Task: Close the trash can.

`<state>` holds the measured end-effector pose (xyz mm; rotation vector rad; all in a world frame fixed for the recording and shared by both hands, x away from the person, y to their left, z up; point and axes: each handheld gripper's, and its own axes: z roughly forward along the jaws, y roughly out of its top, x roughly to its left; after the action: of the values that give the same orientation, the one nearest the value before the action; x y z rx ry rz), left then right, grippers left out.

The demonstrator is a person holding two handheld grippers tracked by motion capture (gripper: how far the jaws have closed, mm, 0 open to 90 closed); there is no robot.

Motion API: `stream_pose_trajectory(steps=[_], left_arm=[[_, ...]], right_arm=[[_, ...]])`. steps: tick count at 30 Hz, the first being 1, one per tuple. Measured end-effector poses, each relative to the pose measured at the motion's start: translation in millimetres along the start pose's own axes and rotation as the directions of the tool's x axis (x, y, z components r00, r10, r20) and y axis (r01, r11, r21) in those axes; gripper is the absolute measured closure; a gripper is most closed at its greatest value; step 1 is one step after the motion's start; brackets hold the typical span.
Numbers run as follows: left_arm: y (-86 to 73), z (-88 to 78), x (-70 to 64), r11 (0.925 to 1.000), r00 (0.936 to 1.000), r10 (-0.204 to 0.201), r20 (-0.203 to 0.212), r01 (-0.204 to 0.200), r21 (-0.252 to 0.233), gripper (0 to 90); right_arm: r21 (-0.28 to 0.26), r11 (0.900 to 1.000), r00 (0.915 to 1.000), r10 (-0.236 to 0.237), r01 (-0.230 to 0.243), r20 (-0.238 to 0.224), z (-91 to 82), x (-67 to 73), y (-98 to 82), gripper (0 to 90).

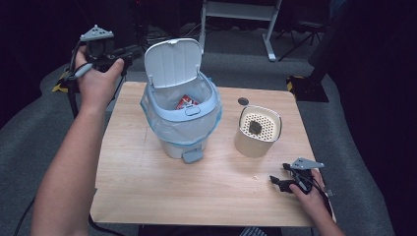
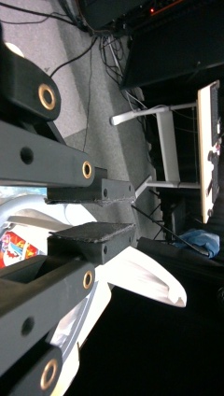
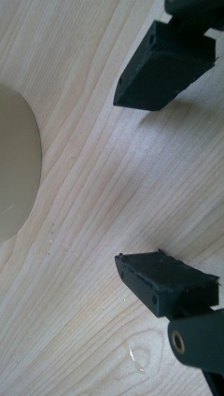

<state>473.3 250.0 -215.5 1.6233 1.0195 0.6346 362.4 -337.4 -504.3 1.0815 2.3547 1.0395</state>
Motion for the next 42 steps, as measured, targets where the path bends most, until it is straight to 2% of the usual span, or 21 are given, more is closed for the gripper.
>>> stream_pose_trajectory(steps=[3, 9, 14, 18, 22, 25, 26, 28, 29, 30, 31, 32, 34, 38, 42], left_arm=[[2.1, 6.4, 0.3, 0.9999, 0.9999, -0.009, -0.01, 0.009, 0.009, 79.1], [3.2, 11.0, -1.2, 0.9995, 0.9999, -0.011, -0.002, 0.011, 0.029, 81.8], [2.8, 11.4, -1.5, 0.9989, 0.9992, -0.027, 0.028, 0.026, 0.038, 84.5], [2.7, 15.3, 0.1, 0.9982, 0.9995, -0.02, 0.022, 0.019, 0.056, 83.0], [2.3, 14.7, -0.9, 0.9978, 0.9985, -0.042, 0.034, 0.04, 0.053, 84.7], [1.7, 8.5, -9.7, 0.9983, 0.997, -0.027, 0.072, 0.024, 0.053, 83.3], [1.7, 8.5, -9.7, 0.9983, 0.997, -0.027, 0.072, 0.024, 0.053, 81.0], [1.1, 4.4, -16.9, 0.9988, 0.994, -0.022, 0.107, 0.017, 0.047, 79.3], [-1.5, 2.1, -25.6, 0.9989, 0.9924, 0.001, 0.123, -0.007, 0.046, 76.6], [-1.5, 2.1, -25.6, 0.9989, 0.9924, 0.001, 0.123, -0.007, 0.046, 74.8], [-5.7, 1.6, -34.6, 0.9975, 0.9924, 0.037, 0.118, -0.043, 0.055, 72.6], [-5.7, 1.6, -34.6, 0.9975, 0.9924, 0.037, 0.118, -0.043, 0.055, 69.9], [-12.7, 1.6, -45.8, 0.996, 0.9919, 0.067, 0.108, -0.073, 0.051, 64.9], [-19.1, 0.9, -53.1, 0.9956, 0.9916, 0.076, 0.104, -0.081, 0.048, 57.8], [-30.7, 2.2, -61.0, 0.9967, 0.9898, 0.065, 0.127, -0.071, 0.04, 55.3]], right_arm=[[-0.001, 1.0, 1.0, 0.002, -0.002, -0.001, 0.0, 0.1, 0.0, 19.6], [-0.001, 1.0, 1.0, 0.002, -0.002, 0.0, 0.0, 0.1, 0.0, 19.6], [-0.001, 1.0, 1.0, 0.002, -0.002, 0.0, 0.0, 0.1, 0.0, 19.6], [-0.001, 1.0, 1.0, 0.002, -0.002, -0.001, 0.0, 0.1, 0.0, 19.6], [0.0, 1.0, 1.0, 0.003, -0.003, 0.0, 0.0, 0.2, 0.0, 19.6], [-0.001, 1.0, 1.0, 0.002, -0.002, -0.001, 0.0, 0.1, 0.0, 19.6], [-0.001, 1.0, 1.0, 0.002, -0.002, -0.001, 0.0, 0.1, 0.0, 19.6], [0.0, 1.0, 1.0, 0.0, 0.0, 0.0, 0.0, 0.0, 0.0, 19.6], [0.0, 1.0, 1.0, 0.001, -0.001, -0.001, 0.0, 0.1, 0.0, 19.6], [0.0, 1.0, 1.0, 0.001, -0.001, -0.001, 0.0, 0.1, 0.0, 19.6], [0.0, 1.0, 1.0, 0.002, -0.002, -0.001, 0.0, 0.1, 0.0, 19.6], [0.0, 1.0, 1.0, 0.002, -0.002, -0.001, 0.0, 0.1, 0.0, 19.6], [0.0, 1.0, 1.0, 0.001, -0.001, 0.0, 0.0, 0.1, 0.0, 19.6], [0.0, 1.0, 1.0, 0.001, -0.001, 0.0, 0.0, 0.1, 0.0, 19.6], [0.0, 1.0, 1.0, 0.002, -0.002, 0.0, 0.0, 0.1, 0.0, 19.6]])
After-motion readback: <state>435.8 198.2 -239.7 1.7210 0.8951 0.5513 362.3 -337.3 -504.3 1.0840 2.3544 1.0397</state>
